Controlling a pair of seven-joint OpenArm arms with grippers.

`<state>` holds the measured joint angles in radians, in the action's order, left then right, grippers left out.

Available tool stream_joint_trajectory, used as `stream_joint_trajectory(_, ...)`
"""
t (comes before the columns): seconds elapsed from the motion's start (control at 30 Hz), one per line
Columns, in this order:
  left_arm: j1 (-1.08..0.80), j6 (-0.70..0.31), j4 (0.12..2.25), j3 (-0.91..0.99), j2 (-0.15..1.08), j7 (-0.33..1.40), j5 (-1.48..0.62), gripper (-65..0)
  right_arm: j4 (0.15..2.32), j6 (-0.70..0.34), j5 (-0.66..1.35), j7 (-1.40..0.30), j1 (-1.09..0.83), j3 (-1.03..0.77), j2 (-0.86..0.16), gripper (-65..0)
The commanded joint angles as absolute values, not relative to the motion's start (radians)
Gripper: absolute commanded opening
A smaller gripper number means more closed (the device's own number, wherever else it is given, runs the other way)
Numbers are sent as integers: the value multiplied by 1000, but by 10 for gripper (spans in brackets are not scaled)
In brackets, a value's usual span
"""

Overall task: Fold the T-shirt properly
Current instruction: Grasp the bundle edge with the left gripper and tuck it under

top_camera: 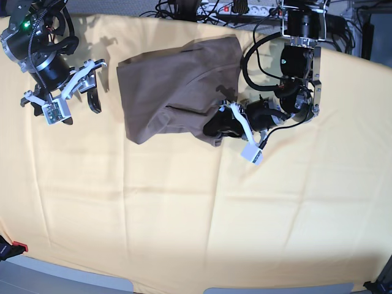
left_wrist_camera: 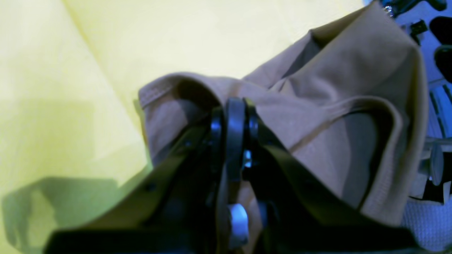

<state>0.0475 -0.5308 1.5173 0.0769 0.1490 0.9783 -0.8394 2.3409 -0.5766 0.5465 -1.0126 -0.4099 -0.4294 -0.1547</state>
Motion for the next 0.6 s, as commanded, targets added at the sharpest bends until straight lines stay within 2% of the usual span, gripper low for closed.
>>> stream_joint_trajectory(0.0,67,-537,1533,80,150,939,-864,-650,2356,-578,554,-986,-406,-433,-164,-235)
stream_joint_trajectory(0.33,70,-542,1536,226,150,969,-987,-650,2356,-595,554,-983,-407,-433,-164,-235)
stream_joint_trajectory(0.57,63,-669,1536,356,150,1086,-1188,-650,2356,-597,594,-983,-406,-433,-164,-235)
